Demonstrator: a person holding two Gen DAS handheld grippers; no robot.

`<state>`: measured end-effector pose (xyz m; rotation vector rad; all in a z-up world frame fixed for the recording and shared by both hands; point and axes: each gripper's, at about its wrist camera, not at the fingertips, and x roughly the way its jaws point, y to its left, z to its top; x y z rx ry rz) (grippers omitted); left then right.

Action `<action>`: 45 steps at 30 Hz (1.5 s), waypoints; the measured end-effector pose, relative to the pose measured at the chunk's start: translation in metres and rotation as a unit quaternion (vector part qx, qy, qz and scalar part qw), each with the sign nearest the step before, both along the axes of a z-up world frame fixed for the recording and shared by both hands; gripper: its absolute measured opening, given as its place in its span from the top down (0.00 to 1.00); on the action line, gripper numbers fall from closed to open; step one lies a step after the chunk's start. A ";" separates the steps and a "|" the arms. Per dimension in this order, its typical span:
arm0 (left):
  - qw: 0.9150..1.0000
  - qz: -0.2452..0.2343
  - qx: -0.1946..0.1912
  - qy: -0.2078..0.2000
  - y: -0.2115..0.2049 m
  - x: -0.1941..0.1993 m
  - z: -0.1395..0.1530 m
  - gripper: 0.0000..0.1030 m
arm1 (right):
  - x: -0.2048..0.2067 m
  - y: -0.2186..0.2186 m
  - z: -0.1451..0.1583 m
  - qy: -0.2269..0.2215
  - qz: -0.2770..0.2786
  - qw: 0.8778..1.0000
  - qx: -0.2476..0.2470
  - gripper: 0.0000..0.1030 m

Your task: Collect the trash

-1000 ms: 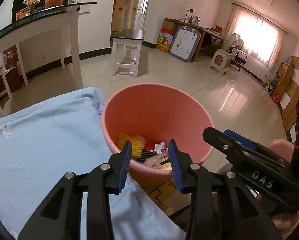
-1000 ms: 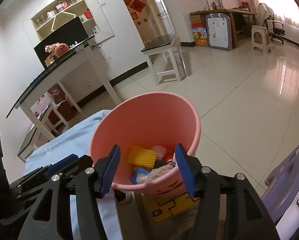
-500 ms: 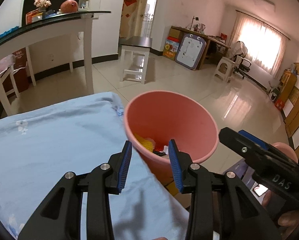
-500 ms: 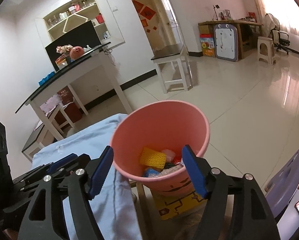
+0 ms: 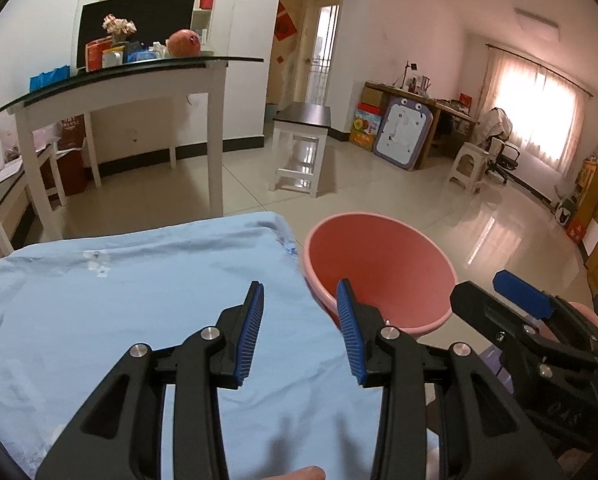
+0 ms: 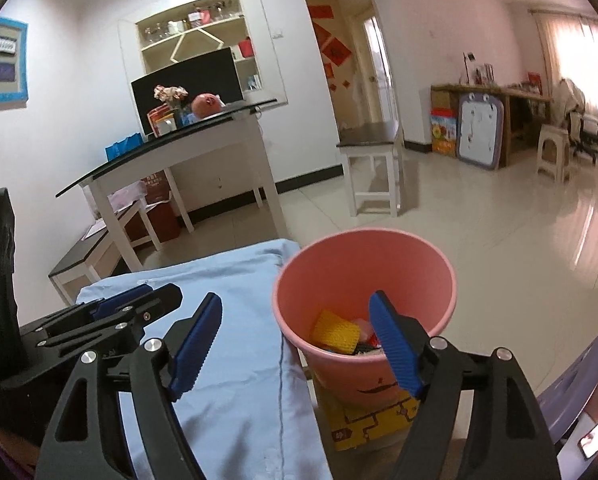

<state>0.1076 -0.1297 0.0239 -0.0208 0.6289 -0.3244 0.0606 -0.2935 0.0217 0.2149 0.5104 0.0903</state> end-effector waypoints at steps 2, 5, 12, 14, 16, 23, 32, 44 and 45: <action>1.000 0.002 0.000 -0.002 0.003 -0.003 0.002 0.63 | -0.003 0.006 0.003 -0.007 0.001 1.000 -0.004 0.26; 1.000 0.009 -0.003 -0.006 0.010 -0.008 0.003 0.63 | -0.005 0.015 0.005 -0.009 0.003 1.000 -0.010 0.25; 1.000 0.025 -0.009 -0.007 0.027 -0.016 0.004 0.63 | -0.010 0.036 0.006 -0.007 0.008 1.000 -0.021 0.25; 0.999 0.029 -0.011 -0.006 0.033 -0.018 0.004 0.63 | -0.011 0.039 0.006 -0.006 0.010 1.000 -0.022 0.25; 0.999 0.033 -0.013 -0.007 0.037 -0.020 0.004 0.63 | -0.011 0.045 0.006 -0.007 0.014 1.000 -0.025 0.25; 0.999 0.047 -0.019 -0.006 0.051 -0.025 0.004 0.63 | -0.014 0.061 0.006 -0.008 0.025 0.999 -0.030 0.24; 0.998 0.054 -0.023 -0.005 0.059 -0.030 0.004 0.63 | -0.017 0.069 0.005 -0.009 0.024 0.999 -0.036 0.24; 0.998 0.063 -0.026 -0.004 0.066 -0.033 0.004 0.63 | -0.017 0.072 0.004 -0.009 0.026 0.999 -0.039 0.24; 0.998 0.064 -0.026 -0.004 0.066 -0.033 0.004 0.63 | -0.016 0.073 0.003 -0.009 0.025 0.999 -0.039 0.24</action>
